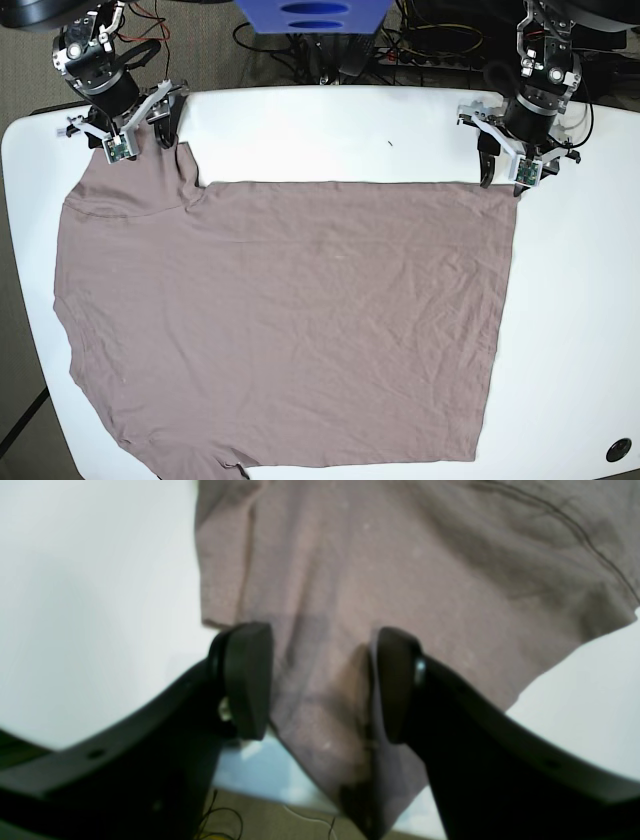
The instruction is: Fold the T-shirt properly
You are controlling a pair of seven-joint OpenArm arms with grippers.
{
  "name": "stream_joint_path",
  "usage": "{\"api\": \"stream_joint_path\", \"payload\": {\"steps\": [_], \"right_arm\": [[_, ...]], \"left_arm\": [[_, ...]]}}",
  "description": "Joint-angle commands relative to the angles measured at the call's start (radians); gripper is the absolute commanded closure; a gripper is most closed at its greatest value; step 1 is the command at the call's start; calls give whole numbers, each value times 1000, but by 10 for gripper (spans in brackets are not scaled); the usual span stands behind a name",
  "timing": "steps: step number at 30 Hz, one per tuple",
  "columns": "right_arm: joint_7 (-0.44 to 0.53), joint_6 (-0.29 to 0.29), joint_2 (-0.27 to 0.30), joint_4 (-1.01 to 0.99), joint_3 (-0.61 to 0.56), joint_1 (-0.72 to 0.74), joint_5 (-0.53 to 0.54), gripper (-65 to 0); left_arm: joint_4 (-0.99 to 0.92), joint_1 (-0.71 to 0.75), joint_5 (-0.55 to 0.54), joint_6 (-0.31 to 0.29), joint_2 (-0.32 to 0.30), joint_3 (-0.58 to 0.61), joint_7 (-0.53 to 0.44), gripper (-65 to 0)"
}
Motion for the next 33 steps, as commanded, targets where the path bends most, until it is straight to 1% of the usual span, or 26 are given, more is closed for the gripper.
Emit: {"api": "stream_joint_path", "payload": {"steps": [1, 6, 8, 14, 18, 24, 28, 33], "right_arm": [[3, -5, 8, 13, 4, -1, -4, -326], [3, -4, 8, 13, 3, -1, -4, -326], [4, -1, 5, 18, 1, -3, -2, -326], [3, 0, 4, 21, 0, -3, -4, -325], [-1, 4, 4, 21, 1, 1, -1, -325], [-3, 4, 3, 22, 1, 2, -1, -325], [-12, 8, 1, 19, 1, 1, -4, -326], [-19, 11, 1, 20, 0, 2, -2, -326]], "left_arm": [[3, -5, 2, -2, -8, -16, 20, -289], [-11, -30, -18, -3, -5, -45, 43, -276], [-34, -96, -30, -8, 14, -113, 104, -265], [-43, -134, -27, -10, 20, -132, 148, -252], [-50, -137, -20, -14, 32, -130, 162, -255], [-73, -138, -16, -14, 41, -115, 158, -257], [-101, -147, -17, -18, 59, -113, 157, -264], [-130, -153, -17, -21, 60, -93, 150, -267]]}}
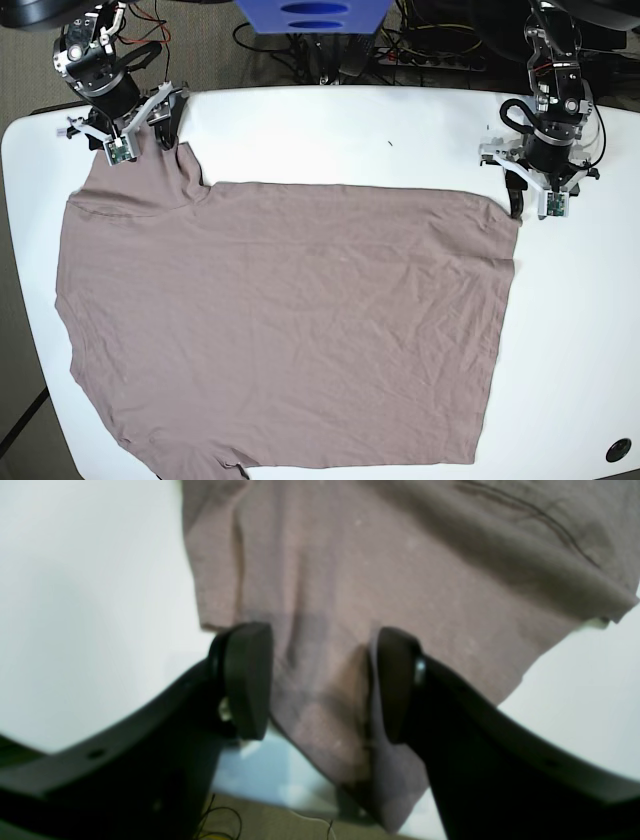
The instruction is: Fold the T-shirt properly
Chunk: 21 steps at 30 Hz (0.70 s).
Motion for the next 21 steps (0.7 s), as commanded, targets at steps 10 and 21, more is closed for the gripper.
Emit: {"api": "stream_joint_path", "payload": {"steps": [10, 21], "right_arm": [[3, 2, 7, 11, 5, -7, -5, -324], [1, 3, 5, 11, 0, -4, -9, -325]], "left_arm": [[-28, -22, 11, -14, -18, 47, 61, -267], [-49, -84, 8, -19, -21, 42, 45, -263]]}}
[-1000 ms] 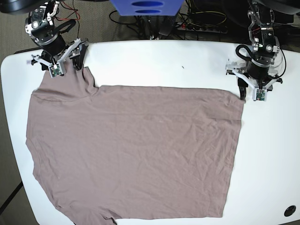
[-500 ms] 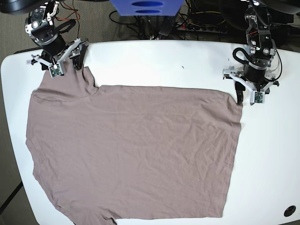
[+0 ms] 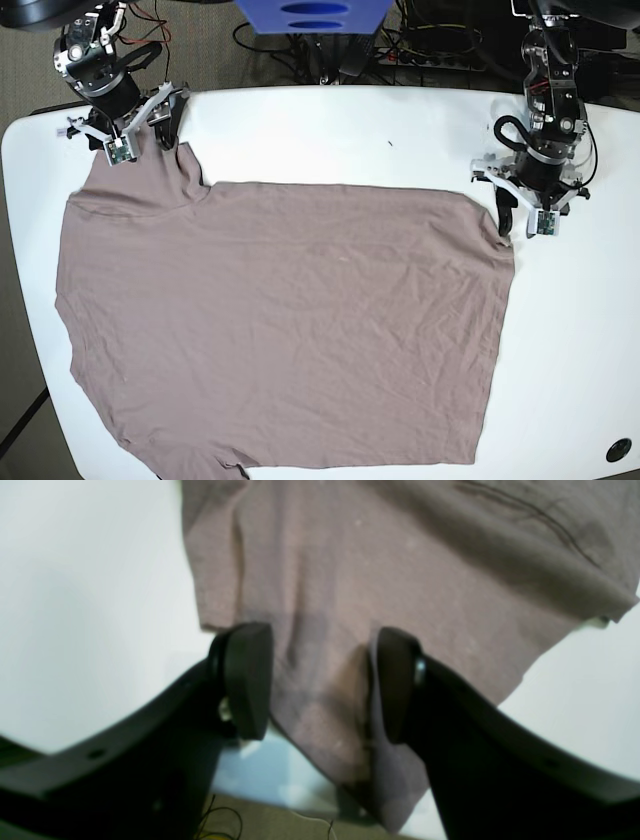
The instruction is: Fold the T-shirt properly
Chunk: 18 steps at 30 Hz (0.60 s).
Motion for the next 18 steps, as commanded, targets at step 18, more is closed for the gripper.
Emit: {"api": "stream_joint_path", "payload": {"steps": [18], "right_arm": [[-1, 6, 5, 9, 1, -5, -3, -330]], "left_arm": [[17, 27, 10, 7, -7, -13, 11, -256]]}}
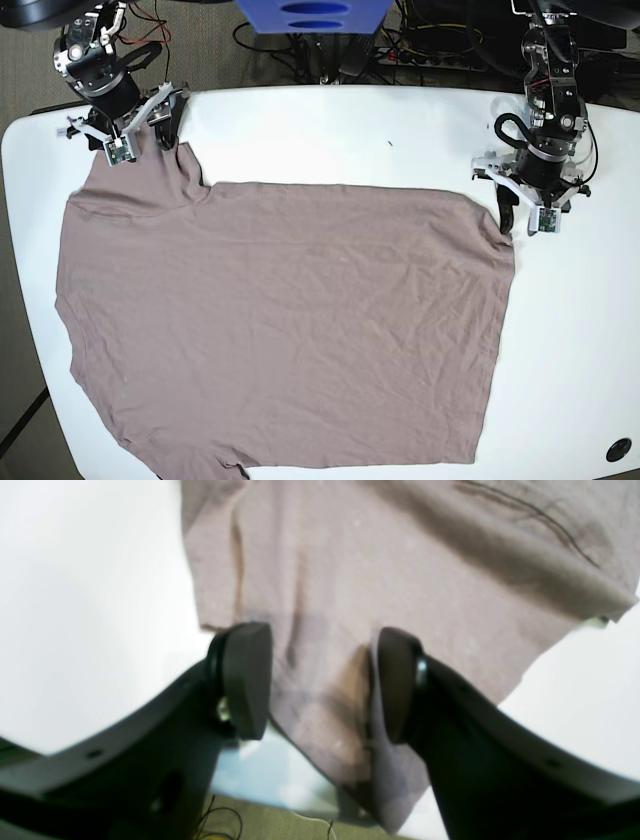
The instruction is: Fold the T-shirt properly
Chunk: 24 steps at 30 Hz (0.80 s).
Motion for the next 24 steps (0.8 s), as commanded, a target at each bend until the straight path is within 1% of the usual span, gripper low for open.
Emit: {"api": "stream_joint_path", "payload": {"steps": [1, 12, 14, 16, 20, 22, 24], "right_arm": [[-1, 6, 4, 10, 1, -6, -4, -330], [-3, 0, 4, 13, 3, -12, -3, -332], [-10, 0, 4, 14, 3, -13, -7, -336], [-9, 2, 4, 14, 3, -14, -7, -336], [-7, 2, 4, 13, 5, -11, -6, -336], [-7, 0, 4, 13, 4, -12, -6, -337], [-9, 2, 4, 13, 8, -12, -8, -337]], "left_arm": [[9, 10, 11, 4, -7, -2, 24, -256], [7, 41, 2, 4, -5, 2, 15, -238], [9, 48, -14, -6, -8, 7, -2, -183], [10, 55, -23, -7, -8, 7, -8, -145], [13, 63, -37, -10, -9, 8, -14, -91], [14, 63, -37, -13, -8, 9, -10, -89], [18, 54, -23, -13, -8, 15, -15, -131]]}}
